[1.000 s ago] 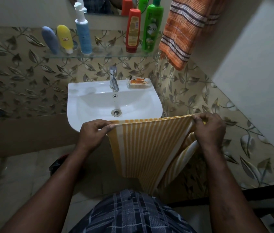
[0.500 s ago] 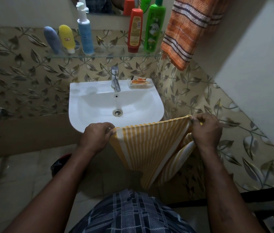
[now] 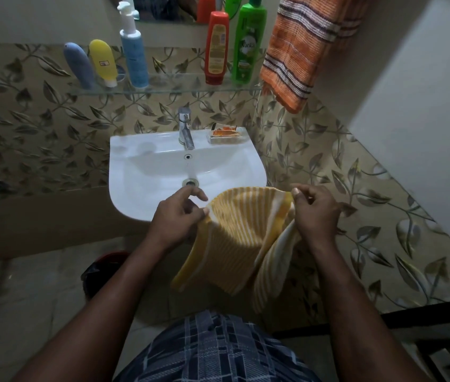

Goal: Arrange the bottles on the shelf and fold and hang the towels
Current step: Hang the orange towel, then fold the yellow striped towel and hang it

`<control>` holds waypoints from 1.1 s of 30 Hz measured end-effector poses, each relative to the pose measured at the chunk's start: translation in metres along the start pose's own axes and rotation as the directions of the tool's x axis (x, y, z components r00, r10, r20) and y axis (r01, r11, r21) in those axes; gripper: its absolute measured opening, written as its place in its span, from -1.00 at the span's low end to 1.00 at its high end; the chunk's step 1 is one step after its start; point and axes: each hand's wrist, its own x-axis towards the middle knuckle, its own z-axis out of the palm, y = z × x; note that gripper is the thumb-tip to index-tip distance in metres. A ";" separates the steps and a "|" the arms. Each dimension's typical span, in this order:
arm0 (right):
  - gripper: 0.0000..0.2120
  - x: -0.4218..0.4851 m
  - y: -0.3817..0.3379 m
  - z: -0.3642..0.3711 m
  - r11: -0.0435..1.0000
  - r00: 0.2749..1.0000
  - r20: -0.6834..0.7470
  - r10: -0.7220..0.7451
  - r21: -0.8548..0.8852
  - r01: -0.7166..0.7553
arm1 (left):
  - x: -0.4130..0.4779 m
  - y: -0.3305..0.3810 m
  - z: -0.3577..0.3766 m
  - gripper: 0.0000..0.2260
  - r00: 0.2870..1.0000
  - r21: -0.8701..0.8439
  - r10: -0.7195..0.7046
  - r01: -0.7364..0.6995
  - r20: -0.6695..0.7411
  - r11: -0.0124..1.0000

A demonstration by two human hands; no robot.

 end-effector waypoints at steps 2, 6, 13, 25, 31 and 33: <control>-0.79 -0.011 -0.011 0.004 0.996 0.998 0.062 -0.006 0.084 0.001 | -0.003 0.009 0.005 -0.89 0.996 -0.073 -0.010 0.016 0.089 0.997; -0.73 -0.031 -0.029 0.006 0.967 0.986 0.155 -0.059 0.254 0.018 | -0.008 0.033 0.010 -0.82 0.954 -0.153 -0.013 0.062 0.298 0.986; -0.66 -0.047 -0.027 0.020 0.948 0.956 0.271 -0.113 0.319 0.022 | -0.015 0.054 0.008 -0.55 0.905 0.238 0.045 -0.159 0.424 0.958; -0.64 -0.064 -0.024 0.029 0.866 0.899 0.438 0.017 0.442 -0.232 | -0.012 0.032 0.017 -0.86 0.926 0.458 0.259 -0.363 0.274 0.812; -0.79 -0.063 -0.027 0.027 0.888 0.881 0.473 -0.001 0.406 -0.217 | -0.016 0.031 0.018 -0.90 0.953 0.282 0.215 -0.271 0.213 0.920; -0.82 -0.063 -0.029 0.022 0.885 0.880 0.475 -0.017 0.416 -0.208 | -0.019 0.033 0.020 -0.91 0.960 0.203 0.209 -0.246 0.188 0.948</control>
